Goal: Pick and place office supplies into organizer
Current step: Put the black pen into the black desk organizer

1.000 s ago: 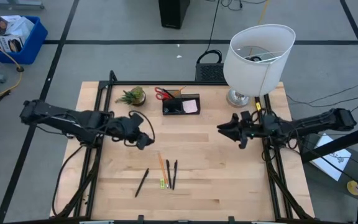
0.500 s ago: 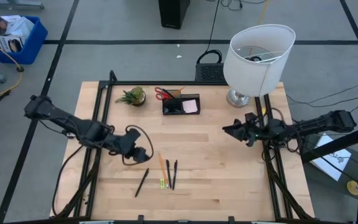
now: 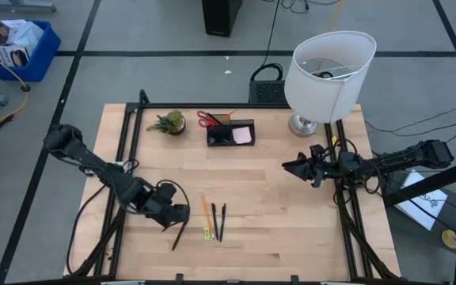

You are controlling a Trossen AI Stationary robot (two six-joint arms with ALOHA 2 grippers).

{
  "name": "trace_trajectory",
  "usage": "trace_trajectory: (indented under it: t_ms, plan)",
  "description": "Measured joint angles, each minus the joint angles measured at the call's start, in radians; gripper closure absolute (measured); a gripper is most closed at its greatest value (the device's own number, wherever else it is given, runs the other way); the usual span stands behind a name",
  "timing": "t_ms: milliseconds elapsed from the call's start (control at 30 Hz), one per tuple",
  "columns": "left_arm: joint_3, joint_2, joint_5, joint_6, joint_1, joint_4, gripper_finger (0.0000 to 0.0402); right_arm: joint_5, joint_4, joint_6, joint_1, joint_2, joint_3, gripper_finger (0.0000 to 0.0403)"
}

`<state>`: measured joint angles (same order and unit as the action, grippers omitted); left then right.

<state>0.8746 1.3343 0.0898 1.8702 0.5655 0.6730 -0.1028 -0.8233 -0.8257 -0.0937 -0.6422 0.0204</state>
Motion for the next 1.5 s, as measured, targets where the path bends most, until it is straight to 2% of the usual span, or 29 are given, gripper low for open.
trace_trajectory:
  t_ms: [133,300,700,933,1500]
  plan:
    - [0.032,0.066,-0.005,0.015,-0.013,-0.003,0.0170,0.000,-0.001,0.000,0.000,0.000,-0.001,0.0287]
    - [0.117,0.140,-0.010,-0.053,-0.039,0.007,0.0170,0.000,-0.002,0.000,0.000,0.001,-0.001,0.0287]
    - [0.276,0.262,0.000,-0.093,-0.037,0.285,0.0170,0.000,-0.002,0.000,0.000,0.001,-0.002,0.0287]
    - [0.288,0.351,-0.003,-0.169,-0.046,0.195,0.0170,0.000,-0.002,0.000,0.000,0.001,-0.002,0.0287]
    - [0.286,0.485,-0.060,-0.219,-0.075,0.195,0.0170,0.000,-0.002,0.000,0.000,0.000,-0.002,0.0287]
